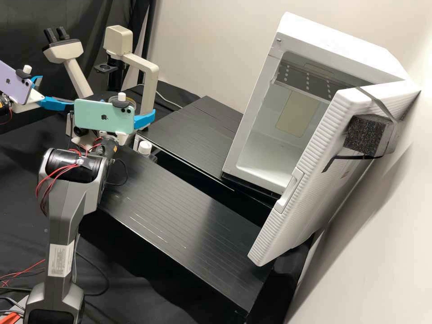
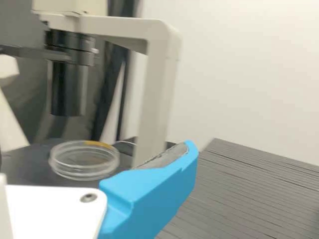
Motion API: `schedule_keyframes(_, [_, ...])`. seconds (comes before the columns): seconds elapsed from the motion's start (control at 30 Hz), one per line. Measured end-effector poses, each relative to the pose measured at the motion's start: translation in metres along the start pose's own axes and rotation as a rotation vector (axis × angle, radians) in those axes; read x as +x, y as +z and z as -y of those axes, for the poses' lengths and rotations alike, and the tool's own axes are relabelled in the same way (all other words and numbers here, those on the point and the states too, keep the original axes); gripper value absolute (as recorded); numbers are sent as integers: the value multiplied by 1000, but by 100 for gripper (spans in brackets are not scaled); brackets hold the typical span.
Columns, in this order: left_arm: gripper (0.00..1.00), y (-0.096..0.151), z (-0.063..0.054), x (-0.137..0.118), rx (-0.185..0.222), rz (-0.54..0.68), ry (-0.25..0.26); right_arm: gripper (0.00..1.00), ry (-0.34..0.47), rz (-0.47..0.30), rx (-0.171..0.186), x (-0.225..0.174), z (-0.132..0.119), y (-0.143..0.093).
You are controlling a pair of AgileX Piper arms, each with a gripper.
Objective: Take out the petri dish and place it under the microscope.
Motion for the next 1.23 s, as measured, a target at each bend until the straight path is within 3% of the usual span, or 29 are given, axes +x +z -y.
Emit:
schedule_keyframes(0.13, [100,0,0,0,0,0,0,100,-82,-27,59,8,10,-2])
schedule_keyframes(0.27, [100,0,0,0,0,0,0,100,-128,-4,65,12,16,1])
schedule_keyframes(0.4, [100,0,0,0,0,0,0,100,-95,43,58,11,16,5])
schedule_keyframes(0.53, [100,0,0,0,0,0,0,100,-64,86,27,-2,18,13])
schedule_keyframes(0.9, [100,0,0,0,0,0,0,100,51,20,8,-38,12,15])
schedule_keyframes(0.97, [100,0,0,0,0,0,0,100,82,23,24,-45,14,16])
schedule_keyframes(1.03, [100,0,0,0,0,0,0,100,118,45,61,-52,17,16])
schedule_keyframes(1.23, [100,0,0,0,0,0,0,100,79,35,75,-66,25,25])
